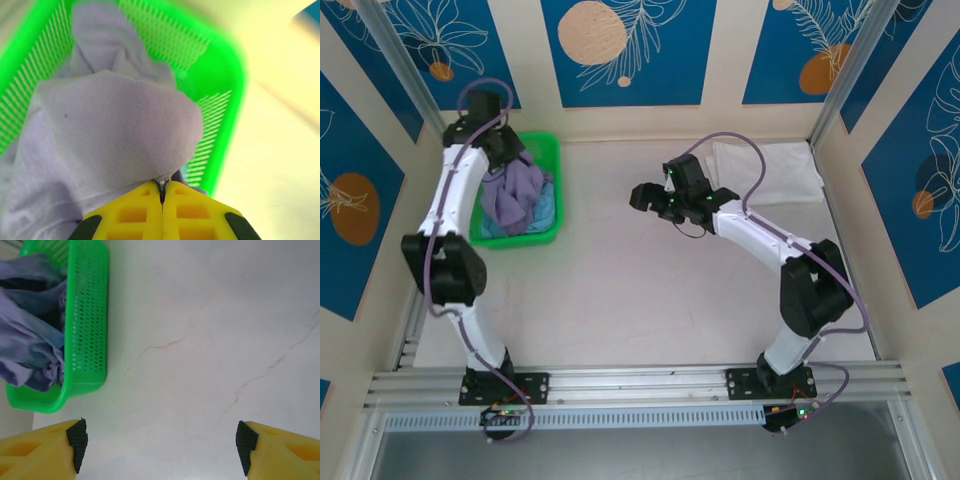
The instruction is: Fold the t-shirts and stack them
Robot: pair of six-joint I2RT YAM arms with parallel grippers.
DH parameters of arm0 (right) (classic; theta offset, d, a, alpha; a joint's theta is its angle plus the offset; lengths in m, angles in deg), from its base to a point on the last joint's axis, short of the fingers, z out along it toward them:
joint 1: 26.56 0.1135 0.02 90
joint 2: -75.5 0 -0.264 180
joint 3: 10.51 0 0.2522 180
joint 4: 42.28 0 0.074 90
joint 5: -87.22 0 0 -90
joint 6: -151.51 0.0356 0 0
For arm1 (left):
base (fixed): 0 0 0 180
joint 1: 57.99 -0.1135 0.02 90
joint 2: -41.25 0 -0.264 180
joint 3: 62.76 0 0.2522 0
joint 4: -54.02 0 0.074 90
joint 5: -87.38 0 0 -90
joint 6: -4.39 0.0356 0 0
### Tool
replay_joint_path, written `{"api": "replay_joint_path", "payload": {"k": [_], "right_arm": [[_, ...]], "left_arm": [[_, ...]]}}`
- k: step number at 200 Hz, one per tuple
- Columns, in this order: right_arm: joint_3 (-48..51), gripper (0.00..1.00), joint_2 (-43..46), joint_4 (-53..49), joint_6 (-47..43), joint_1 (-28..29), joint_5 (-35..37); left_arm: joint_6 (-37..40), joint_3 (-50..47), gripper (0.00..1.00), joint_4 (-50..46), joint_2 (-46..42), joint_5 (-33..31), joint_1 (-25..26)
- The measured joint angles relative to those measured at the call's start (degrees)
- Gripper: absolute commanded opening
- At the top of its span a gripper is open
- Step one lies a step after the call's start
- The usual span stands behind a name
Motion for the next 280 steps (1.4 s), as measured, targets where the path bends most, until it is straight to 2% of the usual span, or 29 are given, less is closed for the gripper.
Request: {"api": "replay_joint_path", "payload": {"k": [31, 56, 93, 130, 140, 147, 151, 157, 162, 166, 178, 201, 229, 280], "right_arm": [[2.75, 0.81, 6.21, 0.48, -0.79, -0.46, 2.21], [4.85, 0.82, 10.16, 0.44, -1.44, -0.76, 3.28], [7.78, 0.86, 16.92, 0.72, -2.8, -0.92, 3.41], [12.2, 0.86, 26.36, 1.29, -2.38, -1.86, 3.98], [13.81, 0.86, 28.52, 1.2, -1.79, -2.89, 4.15], [14.88, 0.86, 29.53, 1.09, -1.33, -3.76, 4.28], [15.56, 0.86, 29.92, 0.94, -1.14, -4.35, 4.33], [16.52, 0.86, 30.23, 0.5, -0.7, -5.14, 4.48], [17.27, 0.85, 30.25, -0.04, -0.26, -5.79, 4.5], [17.84, 0.85, 30.18, -0.28, -0.04, -6.25, 4.5], [20.2, 0.85, 29.92, -1.36, 0.66, -7.5, 4.61], [26.1, 0.85, 29.99, -2.16, 1.09, -8.26, 4.92], [32.5, 0.85, 30.62, -1.75, 1.2, -8.33, 4.92], [34.01, 0.86, 30.62, 0.2, 0.74, -8.44, 3.93]], "left_arm": [[2.1, 3.58, 0.0, 2.73, -11.65, -0.83, 3.06], [4.0, 10.1, 0.0, 4.07, -17.44, 0.35, 10.36], [3.93, 16.48, 0.0, 4.28, -19.98, 6.32, 21.03], [1.38, 9.05, 0.0, 3.93, -17.94, 8.04, 26.27], [0.92, 5.75, 0.25, 3.85, -15.74, 8.0, 26.95], [0.7, 4.0, 0.36, 3.61, -13.57, 7.69, 27.15], [0.42, 3.06, 0.45, 3.39, -11.82, 7.45, 27.19], [0.42, 2.23, 0.68, 3.02, -9.35, 7.13, 27.19], [0.28, 1.73, 0.82, 2.54, -6.8, 6.82, 27.19], [0.31, 1.66, 0.87, 2.03, -5.09, 6.4, 27.17], [0.55, 1.64, 0.96, 0.13, 0.5, 4.17, 27.12], [0.76, 1.51, 0.94, -3.39, 7.3, 0.04, 26.69], [1.46, 2.99, 0.9, -6.25, 12.9, -1.84, 24.22], [5.11, 7.34, 0.94, -11.58, 22.82, -11.58, 21.2]]}}
